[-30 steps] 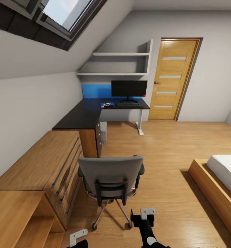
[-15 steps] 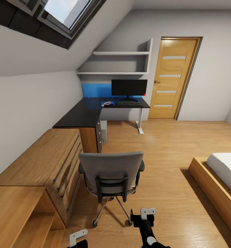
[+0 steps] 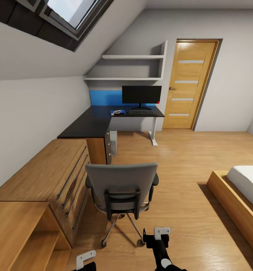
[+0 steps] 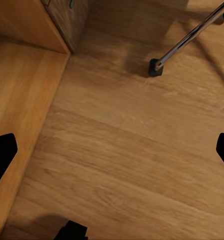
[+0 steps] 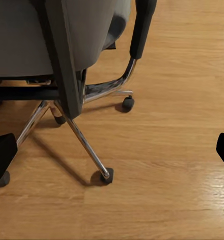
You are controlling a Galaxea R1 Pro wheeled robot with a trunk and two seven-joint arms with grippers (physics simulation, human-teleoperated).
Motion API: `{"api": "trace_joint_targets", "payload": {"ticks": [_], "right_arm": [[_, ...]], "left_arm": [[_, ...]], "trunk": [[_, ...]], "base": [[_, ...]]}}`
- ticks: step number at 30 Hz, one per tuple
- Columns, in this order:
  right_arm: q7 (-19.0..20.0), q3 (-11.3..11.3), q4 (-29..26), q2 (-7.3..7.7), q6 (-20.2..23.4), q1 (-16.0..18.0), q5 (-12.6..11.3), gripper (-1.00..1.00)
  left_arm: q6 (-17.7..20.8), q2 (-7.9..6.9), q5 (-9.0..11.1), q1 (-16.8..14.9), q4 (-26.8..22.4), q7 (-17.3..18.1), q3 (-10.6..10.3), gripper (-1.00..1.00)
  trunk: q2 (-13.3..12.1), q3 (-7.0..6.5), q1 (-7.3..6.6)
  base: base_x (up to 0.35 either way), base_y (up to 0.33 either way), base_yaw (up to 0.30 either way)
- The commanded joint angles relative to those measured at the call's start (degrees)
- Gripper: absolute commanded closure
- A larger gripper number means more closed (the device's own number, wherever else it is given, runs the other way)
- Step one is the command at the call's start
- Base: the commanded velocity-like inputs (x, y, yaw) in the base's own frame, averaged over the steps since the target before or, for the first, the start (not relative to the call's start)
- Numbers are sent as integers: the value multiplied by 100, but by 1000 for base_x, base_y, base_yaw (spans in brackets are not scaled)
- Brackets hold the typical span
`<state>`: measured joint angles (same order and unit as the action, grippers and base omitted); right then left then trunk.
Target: In the bedroom, organize the workspace by keeping the computer under the desk, ensuring the monitor is on the desk, placing the keyboard on the desk next to the monitor, placing the mouse on the desk next to the keyboard, moving the folder from the swivel chair onto the desk next to the mouse, stacking the notebook on top of the folder with the pen on top of the notebook, and positioning the swivel chair next to the desk.
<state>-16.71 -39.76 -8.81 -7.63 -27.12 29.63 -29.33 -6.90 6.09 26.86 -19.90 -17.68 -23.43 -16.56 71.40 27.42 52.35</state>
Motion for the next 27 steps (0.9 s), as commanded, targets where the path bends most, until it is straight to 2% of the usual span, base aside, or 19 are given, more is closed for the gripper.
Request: {"api": "trace_joint_targets", "payload": {"ticks": [1,22,27], "right_arm": [[-34,-50,2,-1,-12,5,-29,-100],[-34,-50,2,-2,-12,4,-29,-100],[-34,-50,2,-2,-12,4,-29,-100]], "left_arm": [[-27,-3,62,-5,2,-30,-49,-100],[-36,5,65,-5,2,-39,-49,-100],[-32,6,64,-5,2,-39,-49,-100]], "trunk": [[45,24,23],[887,401,484],[1088,491,594]], "base": [[0,0,0],[0,1,0],[0,129,0]]}}
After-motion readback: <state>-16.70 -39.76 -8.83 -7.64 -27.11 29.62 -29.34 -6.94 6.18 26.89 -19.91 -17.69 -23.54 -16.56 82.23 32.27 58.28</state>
